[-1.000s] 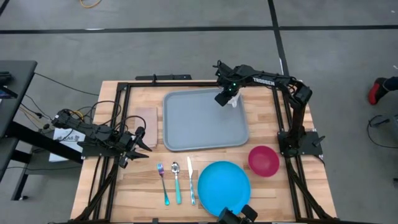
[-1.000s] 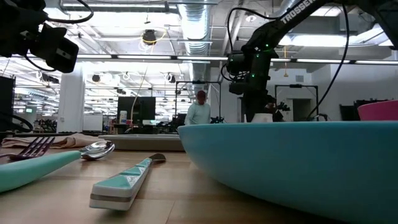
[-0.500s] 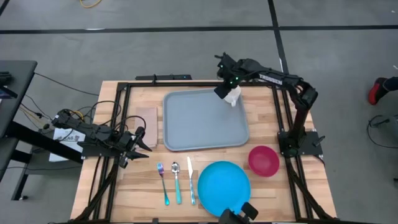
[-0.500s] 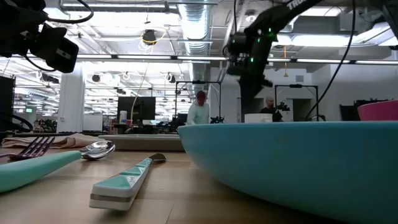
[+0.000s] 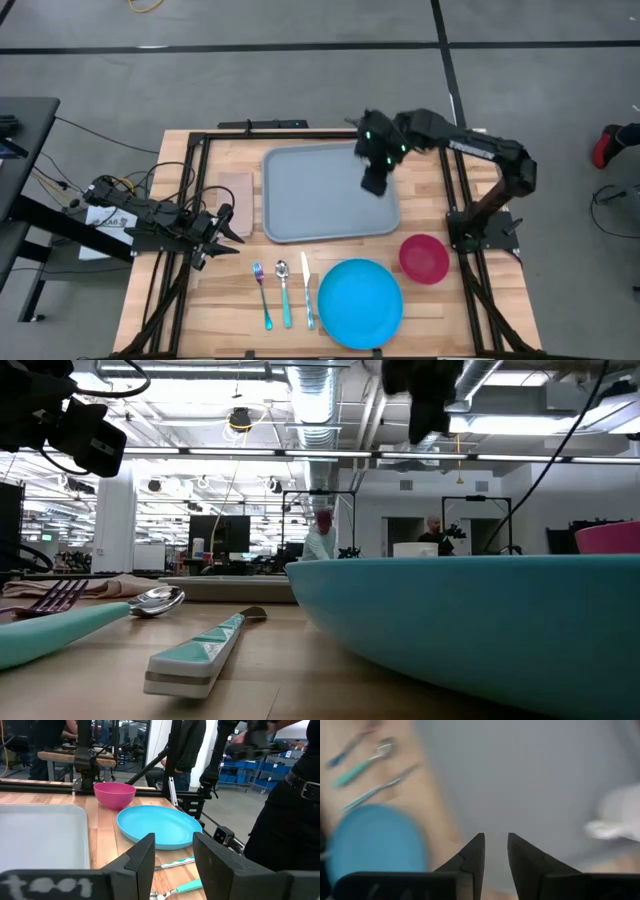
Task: Set up tray
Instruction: Put the blue plate at the bottom of the white mug on the blue tray
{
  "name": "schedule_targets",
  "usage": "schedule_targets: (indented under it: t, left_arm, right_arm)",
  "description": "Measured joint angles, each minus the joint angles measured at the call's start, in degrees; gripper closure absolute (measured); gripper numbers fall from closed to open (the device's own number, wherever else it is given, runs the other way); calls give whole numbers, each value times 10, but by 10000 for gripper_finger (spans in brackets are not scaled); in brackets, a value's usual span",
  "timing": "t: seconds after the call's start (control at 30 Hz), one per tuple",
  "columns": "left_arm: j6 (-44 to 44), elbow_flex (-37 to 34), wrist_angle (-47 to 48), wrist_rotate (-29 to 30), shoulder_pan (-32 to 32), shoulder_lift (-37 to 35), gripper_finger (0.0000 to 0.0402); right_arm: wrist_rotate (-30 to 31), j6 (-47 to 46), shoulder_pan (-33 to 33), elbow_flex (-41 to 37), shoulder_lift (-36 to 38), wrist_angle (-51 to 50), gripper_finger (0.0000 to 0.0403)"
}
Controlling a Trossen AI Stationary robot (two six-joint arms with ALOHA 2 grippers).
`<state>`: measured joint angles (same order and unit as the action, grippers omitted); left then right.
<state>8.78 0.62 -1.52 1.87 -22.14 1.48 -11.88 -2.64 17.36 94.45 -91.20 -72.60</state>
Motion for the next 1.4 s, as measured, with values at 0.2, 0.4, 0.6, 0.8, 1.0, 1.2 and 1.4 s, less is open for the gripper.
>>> schedule_targets:
  t: [0.2, 0.4, 0.6, 0.8, 1.0, 1.2, 1.4]
  left_arm:
    - [0, 0, 0, 0, 0, 0, 281]
    - [0, 0, 0, 0, 0, 0, 281]
    - [0, 0, 0, 0, 0, 0, 281]
    - [0, 0, 0, 0, 0, 0, 281]
    - [0, 0, 0, 0, 0, 0, 281]
    - [0, 0, 0, 0, 0, 0, 281]
    - [0, 0, 0, 0, 0, 0, 281]
  right_arm:
    - [-18, -86, -135, 0, 22, 15, 268]
    - [38, -170, -280, -1, 2, -27, 189]
    - [104, -248, -394, -102, -19, -6, 164]
    - [108, -280, -431, -229, -14, 123, 172]
    - [122, -308, -417, -314, -14, 220, 192]
    - [90, -318, -378, -351, -15, 291, 205]
    - [66, -319, -350, -364, -15, 323, 212]
